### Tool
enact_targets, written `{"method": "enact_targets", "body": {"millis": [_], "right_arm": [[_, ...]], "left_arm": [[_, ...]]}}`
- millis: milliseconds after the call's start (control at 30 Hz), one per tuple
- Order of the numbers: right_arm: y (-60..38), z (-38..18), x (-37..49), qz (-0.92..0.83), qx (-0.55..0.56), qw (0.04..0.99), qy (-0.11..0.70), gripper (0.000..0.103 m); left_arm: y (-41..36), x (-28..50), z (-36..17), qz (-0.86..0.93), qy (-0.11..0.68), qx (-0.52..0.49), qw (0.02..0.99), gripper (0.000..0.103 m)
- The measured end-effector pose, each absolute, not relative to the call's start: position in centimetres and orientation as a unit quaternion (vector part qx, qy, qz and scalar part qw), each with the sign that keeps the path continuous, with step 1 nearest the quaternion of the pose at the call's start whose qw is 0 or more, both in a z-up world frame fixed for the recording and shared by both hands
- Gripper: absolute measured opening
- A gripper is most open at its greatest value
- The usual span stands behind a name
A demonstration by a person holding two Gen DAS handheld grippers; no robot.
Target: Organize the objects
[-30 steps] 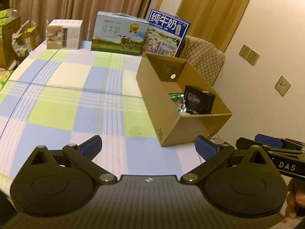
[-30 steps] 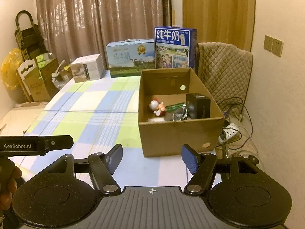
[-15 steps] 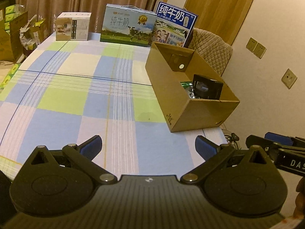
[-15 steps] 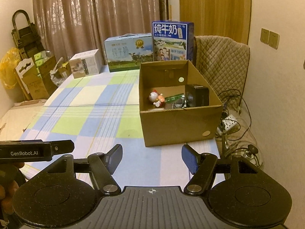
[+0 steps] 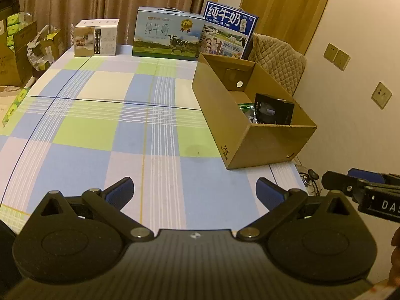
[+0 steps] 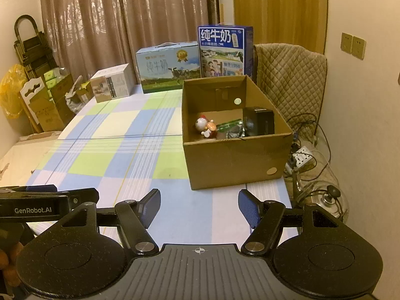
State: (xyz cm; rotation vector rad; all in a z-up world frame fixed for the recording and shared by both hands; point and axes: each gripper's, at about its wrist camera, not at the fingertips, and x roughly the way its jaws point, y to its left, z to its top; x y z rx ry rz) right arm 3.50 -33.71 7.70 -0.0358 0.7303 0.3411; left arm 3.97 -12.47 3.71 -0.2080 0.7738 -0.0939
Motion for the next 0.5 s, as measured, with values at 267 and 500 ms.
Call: {"method": "enact_targets", "body": {"millis": [267,500], "right_arm": [[-33.77,7.43,3.37,0.167,-0.015,0.919,0.357,0.066],[-33.95,7.29,3.36,0.166,-0.012,0.918,0.359,0.066]], "left_arm": [[-12.85,3.84,3.73,-0.049,0.375,-0.093,0.921,0.102],[-13.23,3.72,3.69,-0.052,0.375,-0.085,0.922,0.102]]}}
